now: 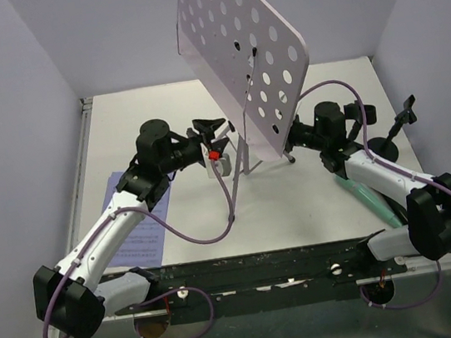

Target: Pack up the instrument practice props

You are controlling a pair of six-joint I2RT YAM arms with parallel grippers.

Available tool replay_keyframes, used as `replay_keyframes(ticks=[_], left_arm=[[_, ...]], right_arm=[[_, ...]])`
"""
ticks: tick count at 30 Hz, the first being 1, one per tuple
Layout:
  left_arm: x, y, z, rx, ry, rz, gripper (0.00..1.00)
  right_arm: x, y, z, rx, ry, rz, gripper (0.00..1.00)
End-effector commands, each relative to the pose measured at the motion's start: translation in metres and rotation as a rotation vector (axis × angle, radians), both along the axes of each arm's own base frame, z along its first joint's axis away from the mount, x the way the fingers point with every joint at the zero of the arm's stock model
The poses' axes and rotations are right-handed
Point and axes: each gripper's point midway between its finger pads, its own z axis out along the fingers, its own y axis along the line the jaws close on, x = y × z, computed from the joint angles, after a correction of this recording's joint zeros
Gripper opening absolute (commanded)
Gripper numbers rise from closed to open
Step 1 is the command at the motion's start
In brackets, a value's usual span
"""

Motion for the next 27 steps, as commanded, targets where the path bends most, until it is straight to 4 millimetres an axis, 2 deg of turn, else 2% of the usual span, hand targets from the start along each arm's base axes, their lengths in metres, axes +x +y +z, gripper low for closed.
replay_keyframes(ticks=[1, 4, 5, 13, 16, 20, 21, 22, 25, 27], left_arm=[[-0.010, -0.019, -0.008, 0.051, -0.068, -0.126, 0.57], [-0.005, -0.023, -0.013, 0.062, -0.054, -0.118, 0.54], [-0.002, -0.026, -0.009, 0.049, -0.072, -0.116, 0.53], [0.015, -0.027, -0.013, 0.008, -0.057, -0.027, 0.44], [0.018, -0.028, -0.013, -0.006, -0.032, -0.009, 0.35], [0.026, -0.024, -0.012, -0.051, 0.045, 0.055, 0.05], [0.027, -0.024, -0.010, -0.074, 0.089, 0.072, 0.00], [0.030, -0.021, -0.007, -0.095, 0.122, 0.099, 0.00], [0.031, -0.013, 0.004, -0.234, 0.427, 0.168, 0.00], [0.030, -0.005, 0.005, -0.336, 0.689, 0.193, 0.00]], right_arm=[[-0.043, -0.012, -0.085, -0.073, 0.398, -0.028, 0.03], [-0.044, -0.012, -0.086, -0.074, 0.402, -0.028, 0.02], [-0.043, -0.012, -0.085, -0.073, 0.398, -0.028, 0.02], [-0.043, -0.012, -0.086, -0.074, 0.407, -0.031, 0.02], [-0.042, -0.012, -0.087, -0.077, 0.409, -0.032, 0.02], [-0.041, -0.012, -0.086, -0.076, 0.410, -0.031, 0.02], [-0.041, -0.012, -0.086, -0.076, 0.410, -0.031, 0.02], [-0.041, -0.012, -0.085, -0.076, 0.410, -0.031, 0.02], [-0.041, -0.012, -0.084, -0.075, 0.409, -0.031, 0.02], [-0.042, -0.012, -0.084, -0.075, 0.409, -0.029, 0.01]])
